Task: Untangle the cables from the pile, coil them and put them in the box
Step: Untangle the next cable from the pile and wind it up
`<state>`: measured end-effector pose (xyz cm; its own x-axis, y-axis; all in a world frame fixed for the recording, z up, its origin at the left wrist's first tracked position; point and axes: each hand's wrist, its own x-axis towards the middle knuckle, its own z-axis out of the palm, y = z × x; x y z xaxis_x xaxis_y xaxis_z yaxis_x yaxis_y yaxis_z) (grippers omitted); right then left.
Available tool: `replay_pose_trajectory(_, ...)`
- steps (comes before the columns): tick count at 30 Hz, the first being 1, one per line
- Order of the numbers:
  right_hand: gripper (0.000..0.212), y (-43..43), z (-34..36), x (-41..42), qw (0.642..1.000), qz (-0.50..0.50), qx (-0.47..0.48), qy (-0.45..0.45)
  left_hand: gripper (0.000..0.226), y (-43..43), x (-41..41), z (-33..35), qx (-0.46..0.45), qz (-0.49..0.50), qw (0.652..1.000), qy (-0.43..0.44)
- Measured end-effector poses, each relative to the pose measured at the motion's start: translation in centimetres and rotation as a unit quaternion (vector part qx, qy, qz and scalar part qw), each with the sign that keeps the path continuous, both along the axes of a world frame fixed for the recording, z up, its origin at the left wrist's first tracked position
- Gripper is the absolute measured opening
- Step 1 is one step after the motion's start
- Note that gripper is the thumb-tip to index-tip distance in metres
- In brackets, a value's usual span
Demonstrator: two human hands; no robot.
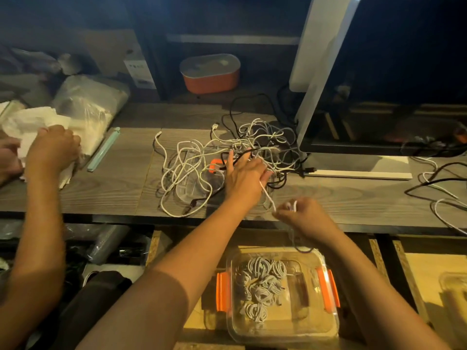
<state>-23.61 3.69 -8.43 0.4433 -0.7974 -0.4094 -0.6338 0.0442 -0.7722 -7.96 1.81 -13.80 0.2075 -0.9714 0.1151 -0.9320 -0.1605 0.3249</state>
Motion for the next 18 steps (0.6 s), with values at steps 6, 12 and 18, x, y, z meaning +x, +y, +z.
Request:
replay_pose_trajectory(6, 0.022, 1.3, -0.5, -0.3, 0.967, -0.118, 0.09, -0.205, 0.033, 0.2, 0.7, -1.0, -0.014, 0.005, 1.0, 0.02)
replay_pose_trajectory(12, 0.027, 1.2, 1.7, 1.2, 0.916, -0.207, 0.105, -0.327, 0.017, 0.7, 0.0, -2.2, -0.012, -0.005, 0.999, 0.049)
replay_pose_trajectory(18, 0.02, 0.9, 1.5, 1.5, 0.906, -0.271, 0.077, -0.315, 0.023, 0.8, -0.3, -1.2, -0.038, 0.001, 0.999, 0.037)
